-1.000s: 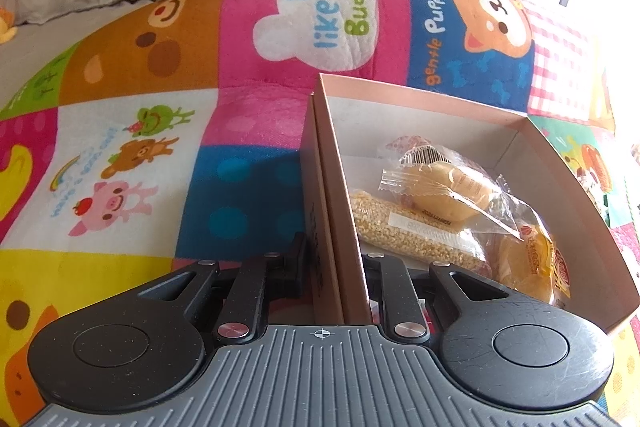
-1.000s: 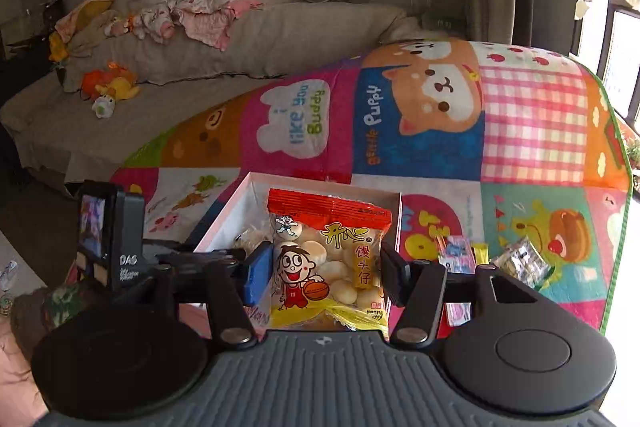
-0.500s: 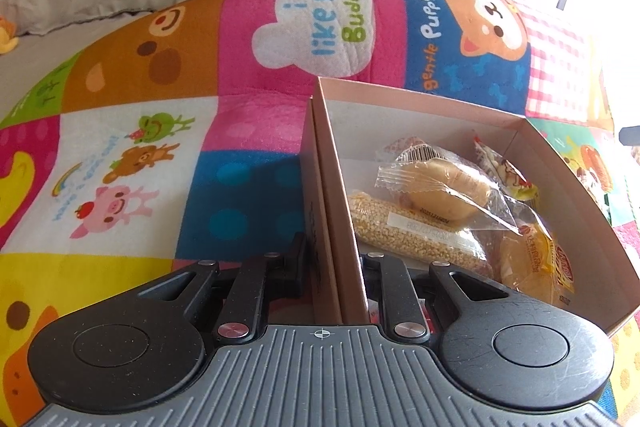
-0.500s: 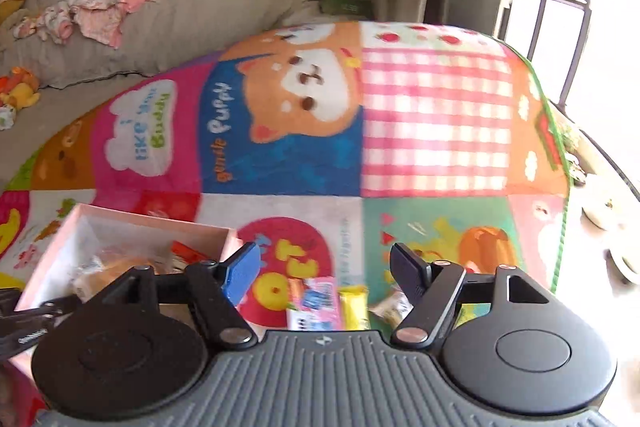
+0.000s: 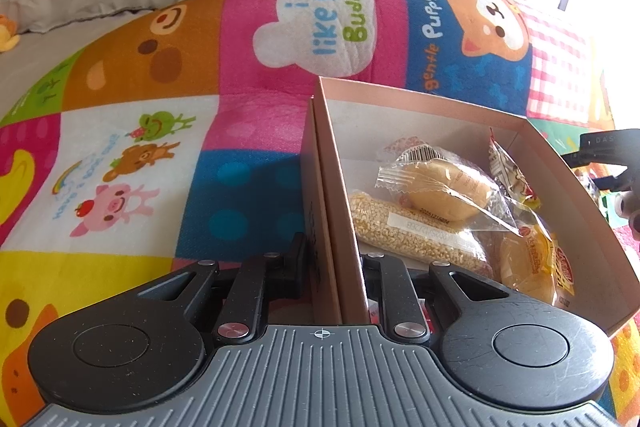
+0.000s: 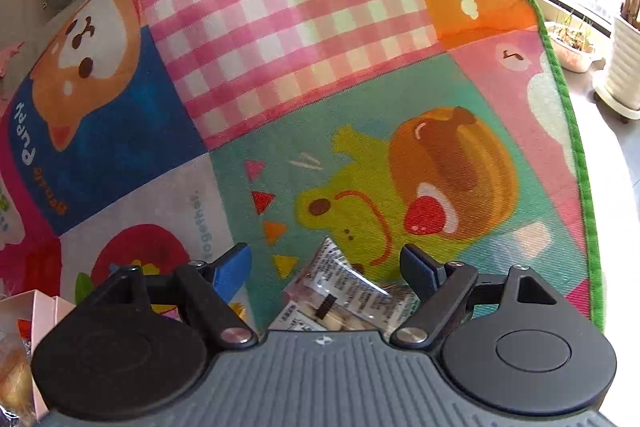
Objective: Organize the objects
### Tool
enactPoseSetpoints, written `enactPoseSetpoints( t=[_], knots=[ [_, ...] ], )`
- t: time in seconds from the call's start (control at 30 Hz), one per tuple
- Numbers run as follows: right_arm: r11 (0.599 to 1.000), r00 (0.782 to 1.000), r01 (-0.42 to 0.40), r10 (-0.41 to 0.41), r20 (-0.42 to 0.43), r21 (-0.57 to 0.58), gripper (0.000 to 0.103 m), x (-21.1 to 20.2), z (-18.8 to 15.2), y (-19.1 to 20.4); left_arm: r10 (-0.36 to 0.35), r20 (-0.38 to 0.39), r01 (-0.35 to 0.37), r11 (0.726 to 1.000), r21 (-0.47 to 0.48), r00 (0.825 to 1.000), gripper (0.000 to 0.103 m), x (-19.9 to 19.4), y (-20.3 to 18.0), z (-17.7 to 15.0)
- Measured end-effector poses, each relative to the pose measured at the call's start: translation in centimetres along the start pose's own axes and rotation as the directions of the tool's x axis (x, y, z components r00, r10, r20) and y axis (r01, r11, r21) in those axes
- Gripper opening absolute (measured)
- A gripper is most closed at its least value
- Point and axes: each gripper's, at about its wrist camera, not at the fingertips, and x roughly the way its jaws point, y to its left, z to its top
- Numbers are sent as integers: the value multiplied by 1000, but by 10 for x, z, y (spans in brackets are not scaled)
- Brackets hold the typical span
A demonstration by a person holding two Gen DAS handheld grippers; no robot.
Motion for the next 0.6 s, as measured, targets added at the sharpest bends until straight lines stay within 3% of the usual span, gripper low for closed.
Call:
enactPoseSetpoints(
  t=[0.13, 0.53, 0.6],
  knots=[
    [984, 1000, -3, -1, -27, -178, 57, -4, -17, 32, 1, 2, -1, 1000, 3, 1000, 20, 0, 0, 0],
    [939, 993, -36, -5, -118, -343, 58, -93, -108, 1, -1, 1, 1, 1000, -1, 1000, 20, 0, 0, 0],
    [920, 997, -6, -24, -69, -392, 59, -115, -121, 0, -1, 0, 1, 1000, -2, 1000, 20, 0, 0, 0]
  ],
)
